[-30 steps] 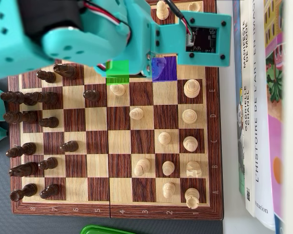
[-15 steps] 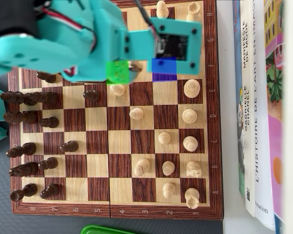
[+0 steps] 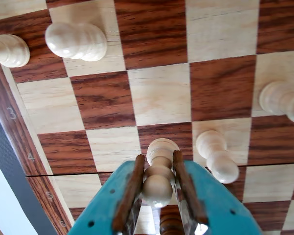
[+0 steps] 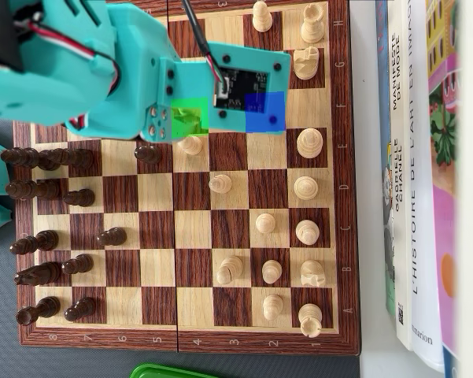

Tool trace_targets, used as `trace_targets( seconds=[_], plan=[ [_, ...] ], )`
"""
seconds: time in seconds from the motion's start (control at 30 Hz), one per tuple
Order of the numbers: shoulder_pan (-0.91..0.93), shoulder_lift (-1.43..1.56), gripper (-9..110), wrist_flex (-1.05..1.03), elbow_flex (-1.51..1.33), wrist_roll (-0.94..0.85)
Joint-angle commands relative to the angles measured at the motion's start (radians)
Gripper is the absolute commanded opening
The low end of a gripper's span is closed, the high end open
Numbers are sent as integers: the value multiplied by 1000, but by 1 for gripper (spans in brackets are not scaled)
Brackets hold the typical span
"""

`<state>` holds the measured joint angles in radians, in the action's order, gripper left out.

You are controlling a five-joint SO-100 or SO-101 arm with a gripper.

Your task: Play chess

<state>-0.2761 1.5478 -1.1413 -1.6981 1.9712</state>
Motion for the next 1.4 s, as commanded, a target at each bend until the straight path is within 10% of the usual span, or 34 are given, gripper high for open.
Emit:
trace_targets(
  seconds=[0.0,1.37],
  plan=[
    [-14,46,9,41,-21,25],
    [-18,38,14,46,-86,29]
  ],
)
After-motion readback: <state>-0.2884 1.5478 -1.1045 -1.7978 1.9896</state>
